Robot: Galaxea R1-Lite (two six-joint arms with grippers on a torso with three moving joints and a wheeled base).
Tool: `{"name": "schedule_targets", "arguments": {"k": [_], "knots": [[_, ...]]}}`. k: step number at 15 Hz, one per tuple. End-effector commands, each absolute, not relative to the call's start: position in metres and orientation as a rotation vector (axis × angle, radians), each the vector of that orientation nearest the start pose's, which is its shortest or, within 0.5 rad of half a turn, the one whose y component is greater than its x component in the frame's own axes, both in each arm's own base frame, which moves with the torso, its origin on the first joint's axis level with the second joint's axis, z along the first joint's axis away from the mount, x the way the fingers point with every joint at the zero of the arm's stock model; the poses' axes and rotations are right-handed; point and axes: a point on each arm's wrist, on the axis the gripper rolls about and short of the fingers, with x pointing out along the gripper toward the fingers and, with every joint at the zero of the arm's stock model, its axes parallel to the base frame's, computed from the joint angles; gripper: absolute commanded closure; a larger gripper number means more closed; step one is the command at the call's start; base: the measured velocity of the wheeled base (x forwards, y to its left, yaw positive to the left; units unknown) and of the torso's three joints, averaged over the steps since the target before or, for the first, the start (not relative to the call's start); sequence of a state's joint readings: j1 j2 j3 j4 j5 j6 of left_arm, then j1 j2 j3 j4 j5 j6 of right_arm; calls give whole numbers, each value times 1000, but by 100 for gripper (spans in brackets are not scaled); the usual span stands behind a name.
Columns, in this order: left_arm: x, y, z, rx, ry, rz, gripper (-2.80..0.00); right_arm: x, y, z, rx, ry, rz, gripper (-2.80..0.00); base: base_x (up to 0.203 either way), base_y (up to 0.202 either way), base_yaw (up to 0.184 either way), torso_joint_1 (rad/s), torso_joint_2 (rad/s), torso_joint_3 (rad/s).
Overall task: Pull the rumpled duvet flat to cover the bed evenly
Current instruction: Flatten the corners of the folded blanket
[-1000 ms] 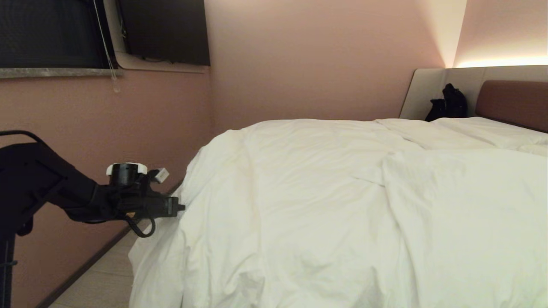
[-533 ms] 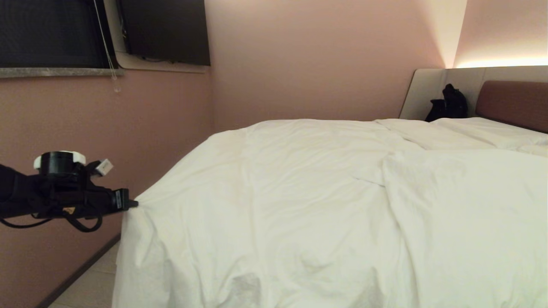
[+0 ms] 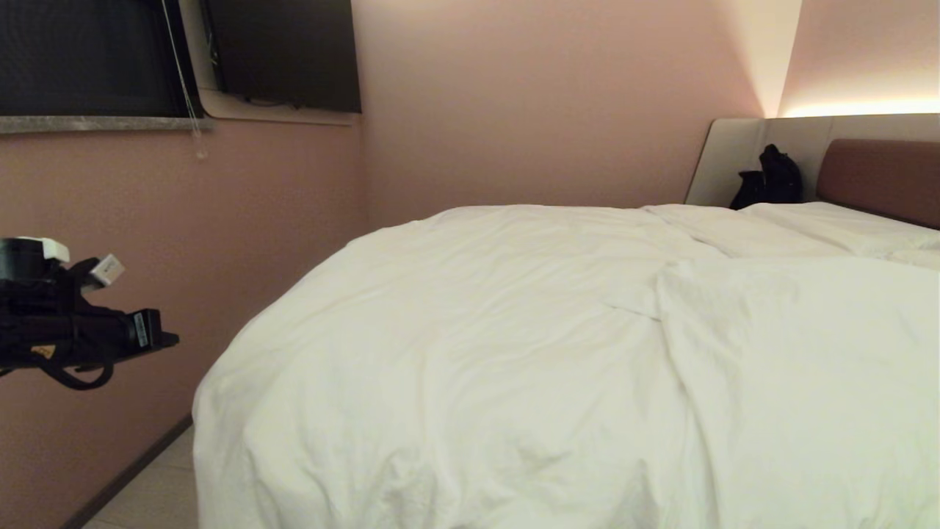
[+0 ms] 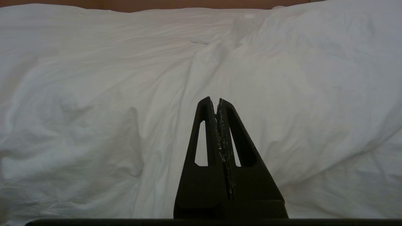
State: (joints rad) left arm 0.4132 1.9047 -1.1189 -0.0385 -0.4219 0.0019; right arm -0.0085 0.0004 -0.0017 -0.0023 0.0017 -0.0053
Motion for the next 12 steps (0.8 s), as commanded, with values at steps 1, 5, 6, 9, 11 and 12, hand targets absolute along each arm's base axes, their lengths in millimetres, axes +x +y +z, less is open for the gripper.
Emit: {"name": "schedule_targets", "arguments": {"k": [1, 5, 6, 9, 11, 12], "knots": [[318, 130, 159, -285, 644, -11, 0, -23, 0, 76, -5, -5, -6, 0, 0, 0, 0, 0, 0, 0], [305, 124, 177, -278, 624, -10, 0, -23, 0, 76, -6, -5, -7, 0, 0, 0, 0, 0, 0, 0], [301, 122, 183, -275, 615, -11, 0, -23, 0, 76, -6, -5, -6, 0, 0, 0, 0, 0, 0, 0], [284, 114, 210, -282, 557, -13, 0, -23, 0, 76, -6, -5, -6, 0, 0, 0, 0, 0, 0, 0], [298, 119, 197, -310, 585, -18, 0, -23, 0, 76, -6, -5, -6, 0, 0, 0, 0, 0, 0, 0], [305, 121, 194, -332, 589, -21, 0, -23, 0, 76, -6, -5, -6, 0, 0, 0, 0, 0, 0, 0]]}}
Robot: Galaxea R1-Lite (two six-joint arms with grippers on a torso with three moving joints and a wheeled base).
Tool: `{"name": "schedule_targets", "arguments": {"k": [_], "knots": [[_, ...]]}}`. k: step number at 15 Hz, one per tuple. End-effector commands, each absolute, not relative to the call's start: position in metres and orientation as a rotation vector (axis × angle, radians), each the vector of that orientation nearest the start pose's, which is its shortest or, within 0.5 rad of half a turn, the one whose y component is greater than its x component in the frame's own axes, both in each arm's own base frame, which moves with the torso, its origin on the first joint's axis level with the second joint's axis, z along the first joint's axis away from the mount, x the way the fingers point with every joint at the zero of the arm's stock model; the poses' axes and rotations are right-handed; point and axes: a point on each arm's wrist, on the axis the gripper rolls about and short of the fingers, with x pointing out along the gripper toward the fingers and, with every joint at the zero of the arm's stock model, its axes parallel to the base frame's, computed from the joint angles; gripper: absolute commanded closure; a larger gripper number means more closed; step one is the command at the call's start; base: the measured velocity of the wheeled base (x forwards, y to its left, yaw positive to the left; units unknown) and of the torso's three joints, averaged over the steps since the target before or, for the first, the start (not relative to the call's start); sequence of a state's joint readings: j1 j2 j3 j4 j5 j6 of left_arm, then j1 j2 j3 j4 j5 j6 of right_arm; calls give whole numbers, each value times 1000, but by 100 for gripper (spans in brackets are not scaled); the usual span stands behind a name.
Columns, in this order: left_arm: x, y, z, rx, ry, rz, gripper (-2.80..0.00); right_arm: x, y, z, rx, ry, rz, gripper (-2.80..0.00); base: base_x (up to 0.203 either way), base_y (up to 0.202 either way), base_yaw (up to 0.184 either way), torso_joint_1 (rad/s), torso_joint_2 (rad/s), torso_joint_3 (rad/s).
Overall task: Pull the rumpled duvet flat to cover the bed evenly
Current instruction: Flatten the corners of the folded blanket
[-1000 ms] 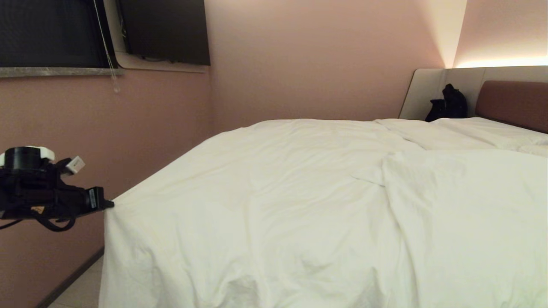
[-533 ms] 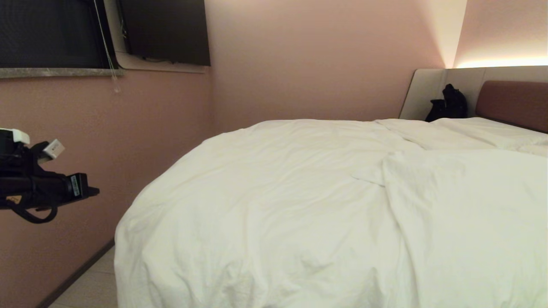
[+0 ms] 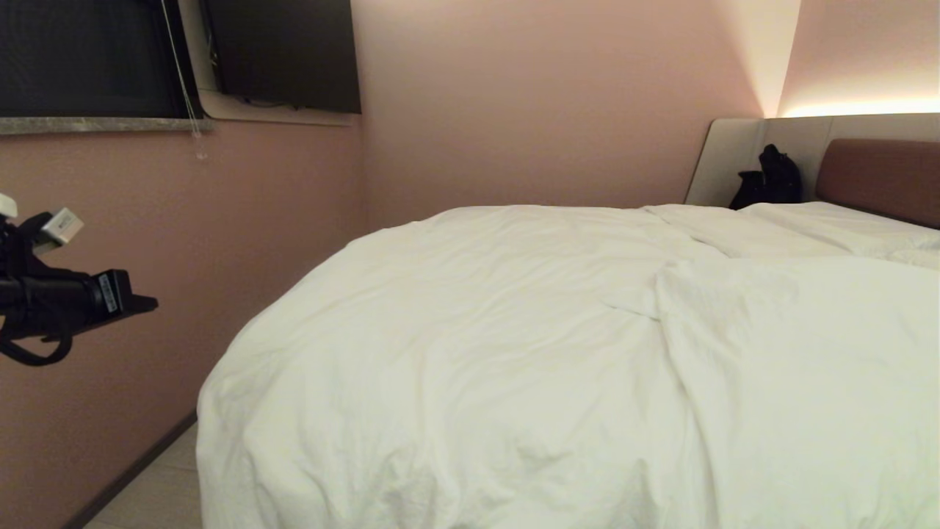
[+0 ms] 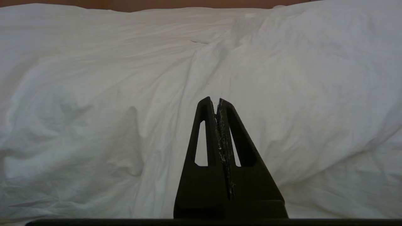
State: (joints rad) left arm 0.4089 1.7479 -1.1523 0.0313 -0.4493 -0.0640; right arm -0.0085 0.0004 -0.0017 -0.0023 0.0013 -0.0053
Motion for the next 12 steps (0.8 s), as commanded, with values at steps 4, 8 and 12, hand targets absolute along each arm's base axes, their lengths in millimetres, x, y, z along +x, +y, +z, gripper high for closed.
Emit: {"name": "schedule_targets", "arguments": {"k": [4, 8, 12], "knots": [[333, 143, 177, -603, 605, -107, 0, -23, 0, 76, -6, -5, -8, 0, 0, 0, 0, 0, 0, 0], [337, 157, 167, -654, 613, -112, 0, -23, 0, 76, -6, -5, -7, 0, 0, 0, 0, 0, 0, 0], [345, 201, 124, -651, 654, -66, 0, -23, 0, 76, -6, -5, -8, 0, 0, 0, 0, 0, 0, 0]]}}
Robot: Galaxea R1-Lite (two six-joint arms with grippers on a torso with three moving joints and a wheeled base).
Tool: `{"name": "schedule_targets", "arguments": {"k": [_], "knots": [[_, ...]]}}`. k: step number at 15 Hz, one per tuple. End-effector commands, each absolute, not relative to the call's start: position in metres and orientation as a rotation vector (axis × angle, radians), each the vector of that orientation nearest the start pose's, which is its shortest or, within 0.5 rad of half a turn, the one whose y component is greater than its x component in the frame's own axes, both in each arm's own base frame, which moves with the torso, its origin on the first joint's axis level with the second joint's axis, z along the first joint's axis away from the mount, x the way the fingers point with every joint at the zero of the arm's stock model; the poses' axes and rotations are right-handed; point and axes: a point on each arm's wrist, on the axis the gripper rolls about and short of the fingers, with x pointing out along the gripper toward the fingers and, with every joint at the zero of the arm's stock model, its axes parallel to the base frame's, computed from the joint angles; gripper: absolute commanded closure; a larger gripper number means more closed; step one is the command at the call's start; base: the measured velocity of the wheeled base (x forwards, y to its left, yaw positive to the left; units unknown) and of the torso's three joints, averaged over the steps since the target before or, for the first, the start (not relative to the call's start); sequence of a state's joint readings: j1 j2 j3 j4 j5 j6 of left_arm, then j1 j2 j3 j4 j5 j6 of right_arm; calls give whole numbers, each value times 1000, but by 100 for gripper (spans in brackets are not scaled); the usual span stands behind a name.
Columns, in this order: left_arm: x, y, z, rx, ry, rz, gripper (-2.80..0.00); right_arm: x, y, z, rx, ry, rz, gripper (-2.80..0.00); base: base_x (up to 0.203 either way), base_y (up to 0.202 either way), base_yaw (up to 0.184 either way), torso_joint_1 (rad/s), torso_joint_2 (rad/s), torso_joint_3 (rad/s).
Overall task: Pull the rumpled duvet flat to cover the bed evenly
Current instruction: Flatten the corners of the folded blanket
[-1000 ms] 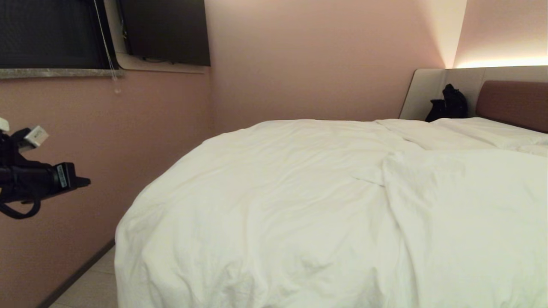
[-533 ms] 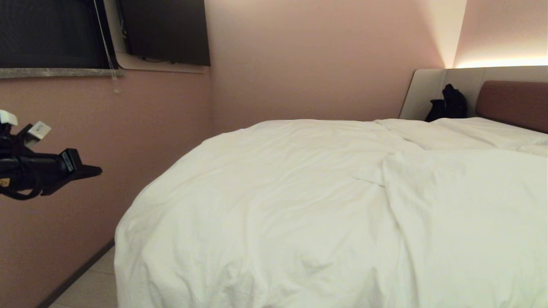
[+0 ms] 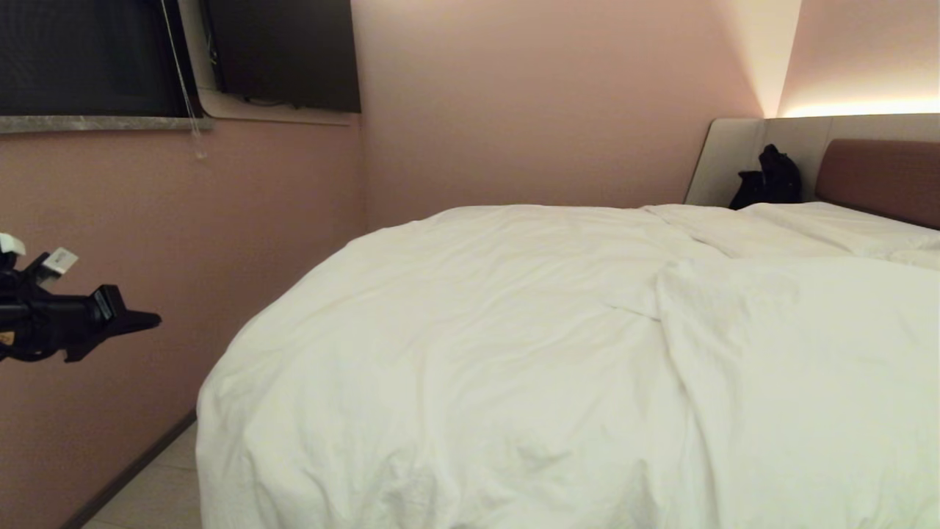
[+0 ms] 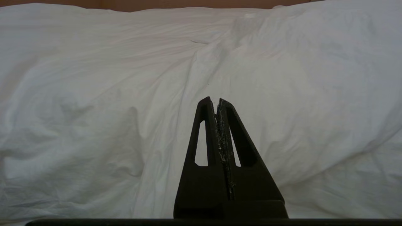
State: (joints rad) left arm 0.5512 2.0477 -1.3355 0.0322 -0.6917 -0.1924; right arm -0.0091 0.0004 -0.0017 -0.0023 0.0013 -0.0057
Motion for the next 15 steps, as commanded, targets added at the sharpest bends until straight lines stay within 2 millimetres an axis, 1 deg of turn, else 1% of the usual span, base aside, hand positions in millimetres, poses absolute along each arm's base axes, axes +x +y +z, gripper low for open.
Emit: {"name": "schedule_targets", "arguments": {"k": [1, 3, 4, 6, 8, 11, 12, 15], "knots": [[347, 207, 120, -647, 653, -61, 0, -23, 0, 76, -5, -5, -8, 0, 0, 0, 0, 0, 0, 0], [355, 223, 92, -636, 683, -59, 0, -23, 0, 76, -6, -5, -8, 0, 0, 0, 0, 0, 0, 0], [355, 228, 89, -616, 677, -68, 0, -23, 0, 76, -6, -5, -7, 0, 0, 0, 0, 0, 0, 0], [356, 238, 69, -582, 664, -199, 0, -23, 0, 76, -5, -5, -7, 0, 0, 0, 0, 0, 0, 0], [362, 244, 57, -597, 655, -241, 0, -23, 0, 76, -6, -5, -7, 0, 0, 0, 0, 0, 0, 0], [370, 254, 45, -596, 655, -233, 0, -23, 0, 76, -6, -5, -8, 0, 0, 0, 0, 0, 0, 0], [371, 256, 44, -590, 654, -227, 0, -23, 0, 76, -6, -5, -7, 0, 0, 0, 0, 0, 0, 0], [374, 261, 32, -523, 654, -246, 0, -23, 0, 76, -6, -5, -8, 0, 0, 0, 0, 0, 0, 0]]}}
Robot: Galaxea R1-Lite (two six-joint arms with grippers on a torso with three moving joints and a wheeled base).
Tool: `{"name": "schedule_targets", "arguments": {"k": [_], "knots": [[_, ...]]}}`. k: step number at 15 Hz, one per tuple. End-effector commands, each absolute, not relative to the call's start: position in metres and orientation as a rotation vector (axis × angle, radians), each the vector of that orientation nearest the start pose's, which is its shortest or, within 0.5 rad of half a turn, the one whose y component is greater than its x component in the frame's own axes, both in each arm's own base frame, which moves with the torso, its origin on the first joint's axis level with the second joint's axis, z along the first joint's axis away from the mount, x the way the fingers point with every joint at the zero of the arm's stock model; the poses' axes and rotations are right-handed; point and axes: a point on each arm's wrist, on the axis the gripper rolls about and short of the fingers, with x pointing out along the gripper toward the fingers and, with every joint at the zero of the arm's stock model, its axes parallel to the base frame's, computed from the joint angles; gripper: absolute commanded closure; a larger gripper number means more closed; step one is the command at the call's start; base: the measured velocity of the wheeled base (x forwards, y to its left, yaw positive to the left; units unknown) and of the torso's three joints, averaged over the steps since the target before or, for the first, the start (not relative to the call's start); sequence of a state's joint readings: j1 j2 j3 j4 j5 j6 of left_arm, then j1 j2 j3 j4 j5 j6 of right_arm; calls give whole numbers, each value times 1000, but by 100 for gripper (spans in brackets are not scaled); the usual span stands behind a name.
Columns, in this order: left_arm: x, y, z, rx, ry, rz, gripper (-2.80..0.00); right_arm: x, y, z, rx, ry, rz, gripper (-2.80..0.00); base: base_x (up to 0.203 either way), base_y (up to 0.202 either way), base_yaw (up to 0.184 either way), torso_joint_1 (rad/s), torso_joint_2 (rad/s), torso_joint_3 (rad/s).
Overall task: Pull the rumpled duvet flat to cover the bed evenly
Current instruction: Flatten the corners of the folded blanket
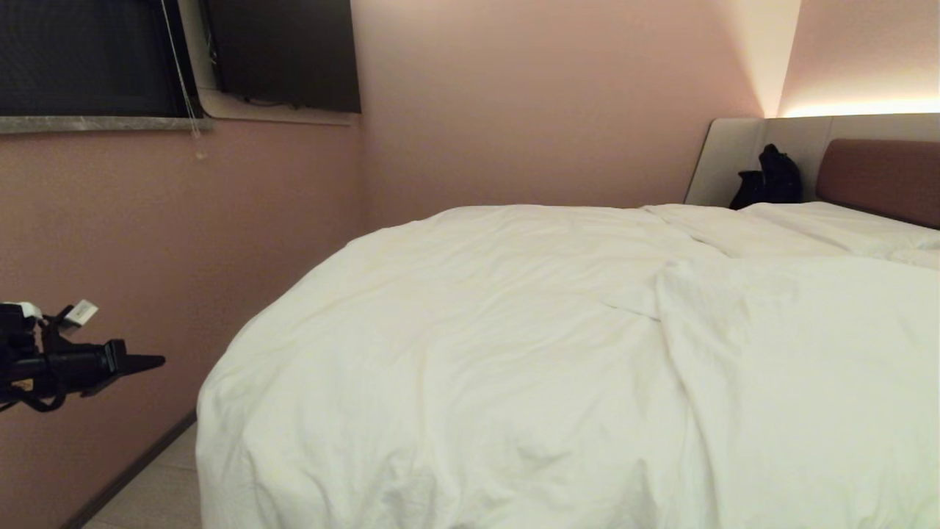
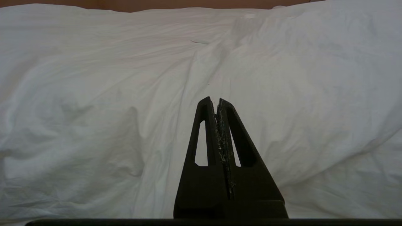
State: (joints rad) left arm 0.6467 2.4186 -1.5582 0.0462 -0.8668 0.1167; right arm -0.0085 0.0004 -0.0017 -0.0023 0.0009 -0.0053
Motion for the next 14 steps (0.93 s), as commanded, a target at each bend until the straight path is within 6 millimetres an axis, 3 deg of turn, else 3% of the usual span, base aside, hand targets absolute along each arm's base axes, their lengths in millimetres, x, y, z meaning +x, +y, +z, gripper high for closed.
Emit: {"name": "schedule_targets", "arguments": {"k": [1, 7, 10, 11, 14], "knots": [[375, 262, 28, -523, 657, -247, 0, -23, 0, 76, -6, -5, -6, 0, 0, 0, 0, 0, 0, 0], [382, 262, 19, -512, 668, -242, 0, -23, 0, 76, -6, -5, -8, 0, 0, 0, 0, 0, 0, 0], [390, 253, 18, -473, 673, -279, 0, -23, 0, 76, -6, -5, -8, 0, 0, 0, 0, 0, 0, 0], [396, 246, 16, -448, 677, -305, -280, -23, 0, 76, -6, -5, -8, 0, 0, 0, 0, 0, 0, 0], [401, 234, 14, -399, 677, -358, -280, -23, 0, 76, -6, -5, -8, 0, 0, 0, 0, 0, 0, 0]]}}
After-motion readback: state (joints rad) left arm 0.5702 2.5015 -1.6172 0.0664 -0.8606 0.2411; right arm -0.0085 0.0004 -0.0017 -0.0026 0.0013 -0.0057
